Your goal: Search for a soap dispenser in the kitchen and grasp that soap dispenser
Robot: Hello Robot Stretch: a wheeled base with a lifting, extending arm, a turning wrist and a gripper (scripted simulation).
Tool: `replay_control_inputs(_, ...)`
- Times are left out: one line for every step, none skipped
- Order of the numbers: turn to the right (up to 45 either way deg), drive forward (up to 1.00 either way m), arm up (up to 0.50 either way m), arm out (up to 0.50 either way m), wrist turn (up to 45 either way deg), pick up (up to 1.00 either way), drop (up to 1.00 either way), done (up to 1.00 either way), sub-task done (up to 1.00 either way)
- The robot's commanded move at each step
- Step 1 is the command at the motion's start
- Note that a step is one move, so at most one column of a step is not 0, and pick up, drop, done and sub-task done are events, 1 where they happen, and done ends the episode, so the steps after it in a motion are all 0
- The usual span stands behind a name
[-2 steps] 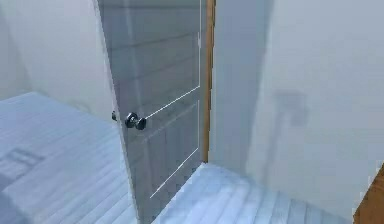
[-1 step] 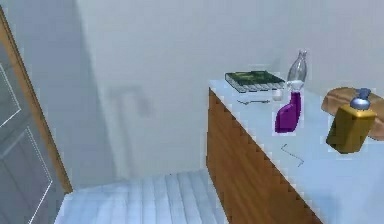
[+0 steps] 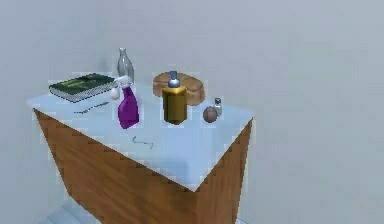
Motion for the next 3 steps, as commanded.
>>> replay_control_inputs(30.0,0.00,0.00,0.00,0.0,0.00,0.00,0.00,0.00)
replay_control_inputs(3.0,0.00,0.00,0.00,0.0,0.00,0.00,0.00,0.00)
replay_control_inputs(45.0,0.00,0.00,0.00,0.0,0.00,0.00,0.00,0.00)
